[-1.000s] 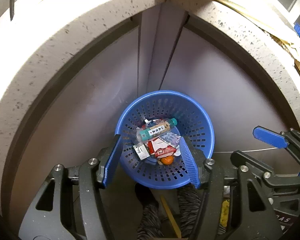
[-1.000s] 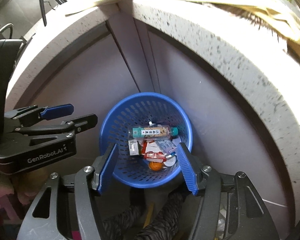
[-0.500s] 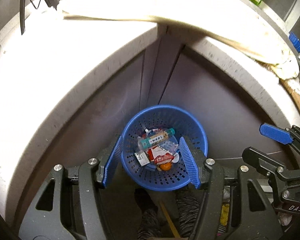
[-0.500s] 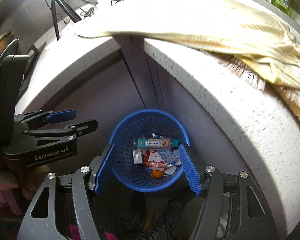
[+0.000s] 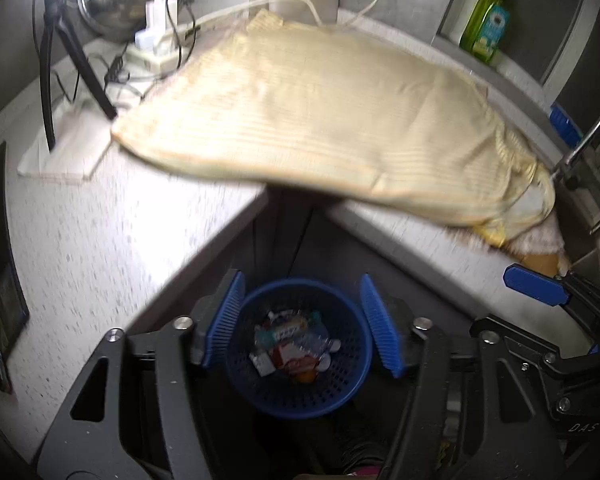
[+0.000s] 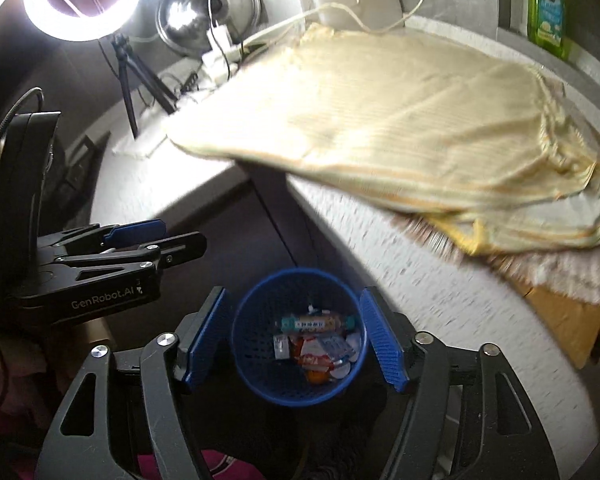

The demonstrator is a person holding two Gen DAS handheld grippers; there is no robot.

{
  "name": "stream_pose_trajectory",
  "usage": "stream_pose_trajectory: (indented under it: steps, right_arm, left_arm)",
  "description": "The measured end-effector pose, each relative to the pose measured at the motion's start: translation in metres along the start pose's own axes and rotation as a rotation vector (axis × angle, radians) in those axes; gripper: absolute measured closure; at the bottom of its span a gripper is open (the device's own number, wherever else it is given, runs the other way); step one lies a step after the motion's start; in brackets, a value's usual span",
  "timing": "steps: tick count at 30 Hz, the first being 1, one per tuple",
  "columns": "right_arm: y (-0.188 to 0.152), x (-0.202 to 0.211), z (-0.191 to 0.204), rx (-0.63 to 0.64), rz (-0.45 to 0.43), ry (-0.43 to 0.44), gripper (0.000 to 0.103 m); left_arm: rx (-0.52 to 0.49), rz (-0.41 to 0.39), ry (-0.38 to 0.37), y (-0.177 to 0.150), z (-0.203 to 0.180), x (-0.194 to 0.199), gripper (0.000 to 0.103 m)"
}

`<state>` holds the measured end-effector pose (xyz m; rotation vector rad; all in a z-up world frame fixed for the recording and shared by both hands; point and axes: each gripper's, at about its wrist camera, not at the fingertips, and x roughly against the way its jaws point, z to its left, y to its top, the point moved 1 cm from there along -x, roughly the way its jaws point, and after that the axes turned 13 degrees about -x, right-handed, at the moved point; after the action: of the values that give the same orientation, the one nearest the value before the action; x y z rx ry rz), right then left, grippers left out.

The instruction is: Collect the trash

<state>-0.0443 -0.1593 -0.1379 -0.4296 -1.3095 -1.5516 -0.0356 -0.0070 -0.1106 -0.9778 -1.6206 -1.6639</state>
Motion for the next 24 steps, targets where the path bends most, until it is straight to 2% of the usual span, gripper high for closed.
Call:
stream_pose_trajectory:
  steps: [1,5,8,16,21,24]
  right_arm:
    - [0.005,0.005,-0.001,-0.001,-0.014,0.007,0.032]
    - [0.023,0.023,-0.003,-0.007,-0.058,0.023,0.032]
    - [0.038,0.034,-0.006,-0.012,-0.09,0.03,0.032]
    - [0.076,0.062,-0.019,-0.027,-0.187,0.057,0.025]
    - [0.095,0.073,-0.032,-0.049,-0.238,0.079,0.024]
    - [0.104,0.077,-0.039,-0.063,-0.258,0.088,0.024]
  left_arm:
    - [0.004,-0.017,0.004,0.005,-0.002,0.003,0.031]
    - [0.006,-0.082,0.015,0.031,-0.006,0.018,0.029]
    - [0.002,-0.115,0.023,0.049,-0.006,0.027,0.024]
    - [-0.028,-0.202,0.058,0.09,-0.024,0.05,0.022]
    - [-0.031,-0.244,0.059,0.107,-0.034,0.059,0.02]
    - [-0.04,-0.27,0.084,0.115,-0.042,0.064,0.02]
